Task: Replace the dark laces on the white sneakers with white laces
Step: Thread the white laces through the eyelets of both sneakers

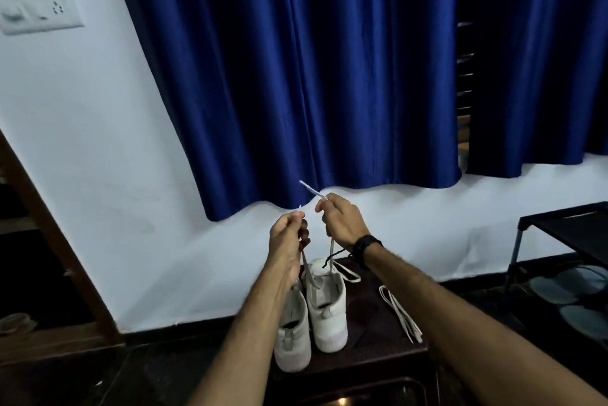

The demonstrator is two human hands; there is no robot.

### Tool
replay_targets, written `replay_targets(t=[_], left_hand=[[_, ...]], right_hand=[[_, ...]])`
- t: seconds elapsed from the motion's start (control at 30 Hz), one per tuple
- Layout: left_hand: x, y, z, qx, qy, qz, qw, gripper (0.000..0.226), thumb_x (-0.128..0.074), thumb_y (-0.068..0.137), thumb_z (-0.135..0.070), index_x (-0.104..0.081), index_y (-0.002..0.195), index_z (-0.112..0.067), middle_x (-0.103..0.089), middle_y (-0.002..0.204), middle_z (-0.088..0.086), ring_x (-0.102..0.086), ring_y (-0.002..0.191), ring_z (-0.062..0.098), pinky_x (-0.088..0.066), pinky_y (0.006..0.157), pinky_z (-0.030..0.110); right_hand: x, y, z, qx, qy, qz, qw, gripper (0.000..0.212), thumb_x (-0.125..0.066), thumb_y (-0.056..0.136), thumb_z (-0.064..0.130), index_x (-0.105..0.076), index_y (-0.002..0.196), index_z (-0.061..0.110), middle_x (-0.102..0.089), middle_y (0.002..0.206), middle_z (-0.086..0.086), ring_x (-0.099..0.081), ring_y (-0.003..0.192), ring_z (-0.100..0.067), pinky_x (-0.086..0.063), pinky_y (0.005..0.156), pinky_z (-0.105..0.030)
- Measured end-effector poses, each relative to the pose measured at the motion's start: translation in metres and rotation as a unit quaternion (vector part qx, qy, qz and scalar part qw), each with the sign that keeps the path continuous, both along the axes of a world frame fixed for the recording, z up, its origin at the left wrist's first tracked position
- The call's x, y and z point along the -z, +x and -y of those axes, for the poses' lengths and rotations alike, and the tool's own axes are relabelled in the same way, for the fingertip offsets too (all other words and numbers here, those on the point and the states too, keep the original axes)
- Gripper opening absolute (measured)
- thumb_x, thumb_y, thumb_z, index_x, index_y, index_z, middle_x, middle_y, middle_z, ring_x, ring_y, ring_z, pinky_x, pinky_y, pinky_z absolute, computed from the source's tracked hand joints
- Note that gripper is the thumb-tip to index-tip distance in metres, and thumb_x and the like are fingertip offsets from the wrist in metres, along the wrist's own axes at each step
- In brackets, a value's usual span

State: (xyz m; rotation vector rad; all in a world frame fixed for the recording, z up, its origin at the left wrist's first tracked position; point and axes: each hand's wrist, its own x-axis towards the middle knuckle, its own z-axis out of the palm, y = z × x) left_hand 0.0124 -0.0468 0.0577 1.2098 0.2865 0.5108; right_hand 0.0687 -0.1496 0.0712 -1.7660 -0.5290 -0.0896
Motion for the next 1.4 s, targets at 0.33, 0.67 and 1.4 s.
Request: replay_targets(t=[0.33,0.67,1.4], left_hand=[[-0.017,-0.002,0.011,0.0,-0.079,0.038,0.996,0.009,-0.049,0.101,-0.01,-0.058,0.099,-0.009,-0.072,0.1,0.013,-0.07,0.086,0.017,-0.053,0.08,0.029],[-0.027,-0.008,0.023,0.005,-0.101,0.033,0.994,0.011,-0.055,0.098,-0.01,-0.064,0.099,-0.004,-0.068,0.09,0.01,-0.067,0.077,0.015,-0.056,0.064,0.028],[-0.034,-0.016,0.032,0.097,-0.132,0.025,0.986,0.015,-0.057,0.096,-0.017,-0.068,0.093,-0.008,-0.071,0.094,0.009,-0.071,0.077,0.016,-0.056,0.071,0.03]], right_hand=[[0.013,-0.011,-0.001,0.083,-0.087,0.123,0.985,0.025,-0.036,0.1,0.047,-0.054,0.099,0.03,-0.064,0.07,0.003,-0.061,0.067,-0.023,-0.051,0.062,-0.037],[0.005,-0.036,0.0,0.182,-0.023,0.143,0.973,0.023,-0.054,0.092,0.047,-0.069,0.087,0.03,-0.067,0.071,0.013,-0.06,0.064,-0.005,-0.048,0.058,-0.025],[0.008,-0.037,0.007,0.151,0.026,0.136,0.979,0.027,-0.054,0.09,0.053,-0.07,0.089,0.031,-0.068,0.081,0.016,-0.061,0.072,-0.002,-0.053,0.067,-0.03]])
